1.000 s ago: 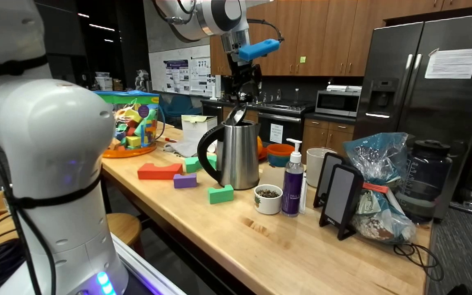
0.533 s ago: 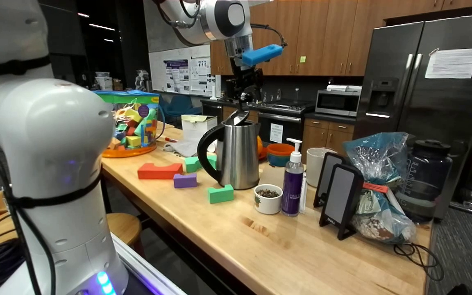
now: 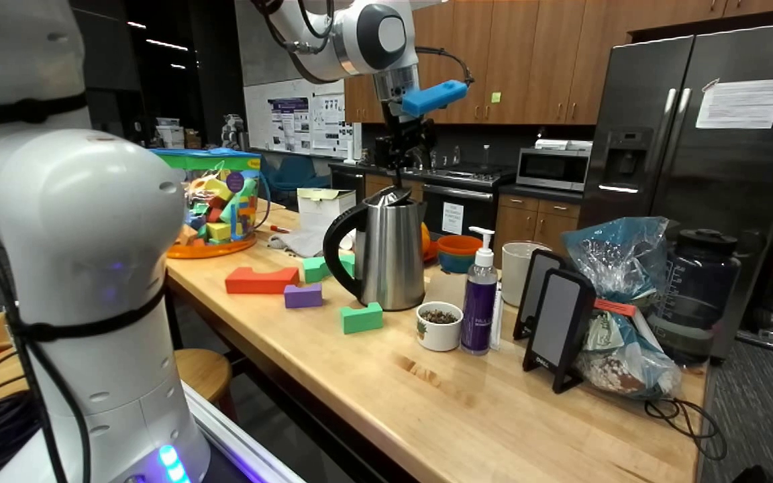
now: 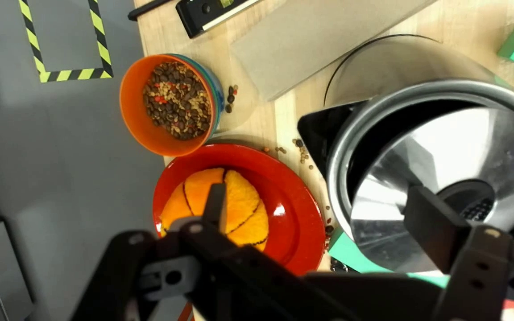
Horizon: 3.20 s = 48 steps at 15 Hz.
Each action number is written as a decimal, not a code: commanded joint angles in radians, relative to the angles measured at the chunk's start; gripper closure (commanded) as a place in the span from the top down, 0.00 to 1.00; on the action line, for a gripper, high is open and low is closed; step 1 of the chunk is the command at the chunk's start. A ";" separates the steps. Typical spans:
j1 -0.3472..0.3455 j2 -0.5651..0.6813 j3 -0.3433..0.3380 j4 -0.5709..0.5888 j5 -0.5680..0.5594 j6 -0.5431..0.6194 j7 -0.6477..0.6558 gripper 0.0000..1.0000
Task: Open the kettle, then press two buttons
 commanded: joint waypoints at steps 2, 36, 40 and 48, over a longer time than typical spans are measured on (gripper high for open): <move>-0.016 0.036 0.000 0.020 0.032 0.025 -0.043 1.00; 0.019 -0.300 -0.007 -0.149 0.120 -0.117 -0.286 1.00; 0.026 -0.422 -0.039 -0.267 0.122 -0.078 -0.353 1.00; 0.027 -0.600 -0.155 -0.411 0.126 -0.055 -0.457 1.00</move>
